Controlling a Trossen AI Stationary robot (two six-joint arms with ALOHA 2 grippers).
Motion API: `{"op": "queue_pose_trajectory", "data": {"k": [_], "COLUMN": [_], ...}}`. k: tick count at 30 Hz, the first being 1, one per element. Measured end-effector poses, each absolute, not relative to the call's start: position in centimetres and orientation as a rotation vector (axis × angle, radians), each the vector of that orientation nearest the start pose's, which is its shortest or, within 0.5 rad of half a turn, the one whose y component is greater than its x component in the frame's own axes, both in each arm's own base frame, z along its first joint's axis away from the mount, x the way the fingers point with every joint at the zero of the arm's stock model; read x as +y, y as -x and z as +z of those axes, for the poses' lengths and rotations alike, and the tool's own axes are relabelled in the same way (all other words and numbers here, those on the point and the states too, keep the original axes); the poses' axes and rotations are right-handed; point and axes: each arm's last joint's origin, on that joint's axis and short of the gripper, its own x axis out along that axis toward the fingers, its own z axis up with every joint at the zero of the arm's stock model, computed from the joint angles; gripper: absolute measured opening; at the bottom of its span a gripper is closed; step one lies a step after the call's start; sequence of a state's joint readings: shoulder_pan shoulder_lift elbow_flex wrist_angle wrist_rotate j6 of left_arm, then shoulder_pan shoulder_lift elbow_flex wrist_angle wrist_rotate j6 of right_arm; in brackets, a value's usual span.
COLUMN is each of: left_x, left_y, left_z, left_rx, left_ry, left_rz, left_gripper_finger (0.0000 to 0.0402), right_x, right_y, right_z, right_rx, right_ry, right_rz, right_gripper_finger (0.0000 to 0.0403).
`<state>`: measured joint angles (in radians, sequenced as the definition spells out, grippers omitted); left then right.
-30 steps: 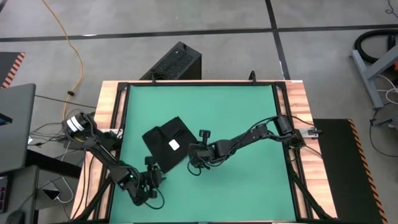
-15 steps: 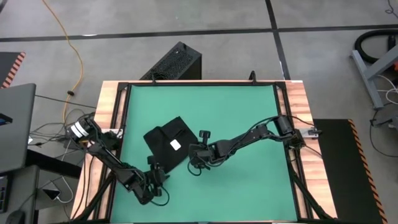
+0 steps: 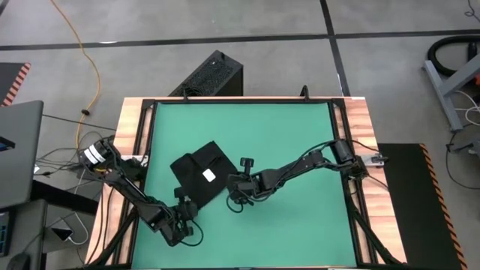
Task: Roll towel
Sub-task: Roll the black towel
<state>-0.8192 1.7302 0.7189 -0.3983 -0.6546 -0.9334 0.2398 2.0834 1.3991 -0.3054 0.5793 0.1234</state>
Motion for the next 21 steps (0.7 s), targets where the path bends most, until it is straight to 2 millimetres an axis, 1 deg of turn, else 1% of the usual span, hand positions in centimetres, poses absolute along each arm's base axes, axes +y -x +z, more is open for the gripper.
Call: {"op": "queue_pose_trajectory", "data": {"k": [5,8,10,12,16,21], "left_x": [-17.7,-17.5,-17.5,-17.1,-16.2,-14.3], "left_y": [-19.0,-19.1,-19.2,-19.2,-19.1,-18.2], "left_z": [11.8,13.6,14.8,15.8,18.2,21.3], "left_rx": [1.025,1.009,0.993,0.988,0.958,0.891], "left_ry": [-0.172,-0.246,-0.289,-0.347,-0.438,-0.520], "left_rz": [0.362,0.410,0.437,0.469,0.497,0.541], "left_gripper_finger": [0.0000,0.0000,0.0000,0.0000,0.0000,0.0000], "right_x": [8.9,9.2,9.6,10.2,11.2,11.4], "right_y": [-41.9,-41.8,-41.9,-42.3,-43.2,-44.0], "right_z": [14.9,15.1,15.6,16.7,19.5,23.4], "right_rx": [0.873,0.856,0.843,0.815,0.755,0.721], "right_ry": [0.302,0.341,0.399,0.447,0.547,0.667], "right_rz": [-0.389,-0.432,-0.454,-0.465,-0.518,-0.634], "right_gripper_finger": [0.0003,0.0002,0.0002,0.0002,0.0001,0.0001]}}
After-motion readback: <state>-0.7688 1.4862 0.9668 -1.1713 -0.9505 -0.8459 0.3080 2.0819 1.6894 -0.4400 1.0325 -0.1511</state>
